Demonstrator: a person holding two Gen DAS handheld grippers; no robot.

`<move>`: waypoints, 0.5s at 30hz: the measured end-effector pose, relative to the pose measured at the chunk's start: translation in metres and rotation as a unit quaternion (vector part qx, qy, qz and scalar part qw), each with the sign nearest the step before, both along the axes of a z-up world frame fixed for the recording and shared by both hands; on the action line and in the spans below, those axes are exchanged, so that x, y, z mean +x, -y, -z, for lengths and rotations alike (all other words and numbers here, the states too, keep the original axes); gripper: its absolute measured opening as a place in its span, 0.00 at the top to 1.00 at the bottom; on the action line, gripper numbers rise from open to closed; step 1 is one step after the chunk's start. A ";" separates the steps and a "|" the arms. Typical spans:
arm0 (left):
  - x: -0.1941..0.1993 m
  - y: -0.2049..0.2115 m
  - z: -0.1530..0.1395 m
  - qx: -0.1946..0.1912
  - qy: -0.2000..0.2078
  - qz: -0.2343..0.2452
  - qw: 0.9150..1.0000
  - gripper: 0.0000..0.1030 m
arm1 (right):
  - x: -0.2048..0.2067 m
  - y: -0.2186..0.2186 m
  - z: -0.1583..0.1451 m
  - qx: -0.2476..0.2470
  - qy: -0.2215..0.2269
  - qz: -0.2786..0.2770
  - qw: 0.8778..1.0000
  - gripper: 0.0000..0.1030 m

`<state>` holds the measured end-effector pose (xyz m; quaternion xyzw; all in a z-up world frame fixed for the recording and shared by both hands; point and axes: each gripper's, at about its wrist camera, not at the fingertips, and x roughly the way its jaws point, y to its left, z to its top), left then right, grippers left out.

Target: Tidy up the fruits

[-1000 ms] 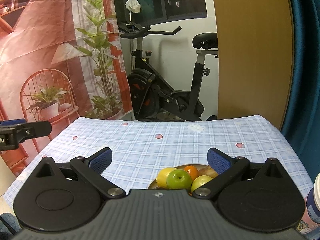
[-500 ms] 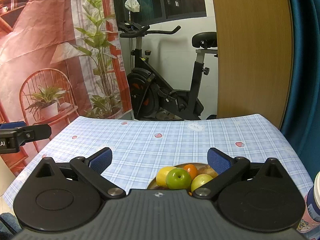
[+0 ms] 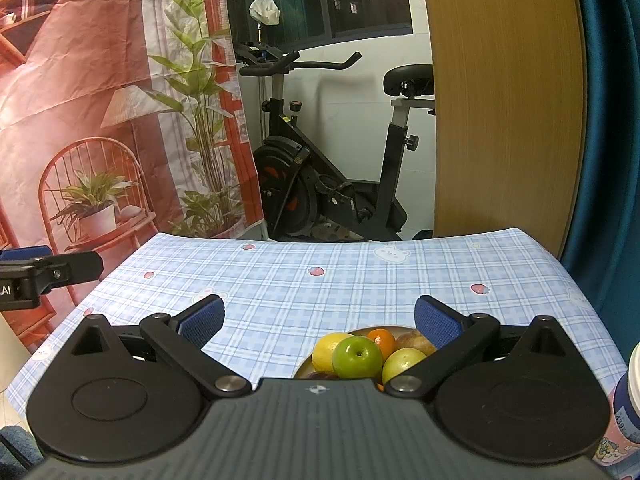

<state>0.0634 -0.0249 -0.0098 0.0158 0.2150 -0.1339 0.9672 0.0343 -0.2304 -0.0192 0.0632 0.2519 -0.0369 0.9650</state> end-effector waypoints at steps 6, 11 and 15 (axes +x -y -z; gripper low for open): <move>-0.001 -0.001 0.000 -0.001 0.001 0.001 1.000 0.04 | -0.001 -0.001 -0.001 -0.002 0.002 -0.001 1.000 0.00; -0.002 -0.001 0.000 -0.002 0.002 0.000 1.000 0.04 | -0.005 -0.003 -0.004 -0.003 0.006 -0.001 1.000 0.00; -0.005 0.001 -0.002 -0.003 0.005 -0.004 1.000 0.03 | -0.006 -0.004 -0.005 -0.003 0.007 -0.001 1.000 0.00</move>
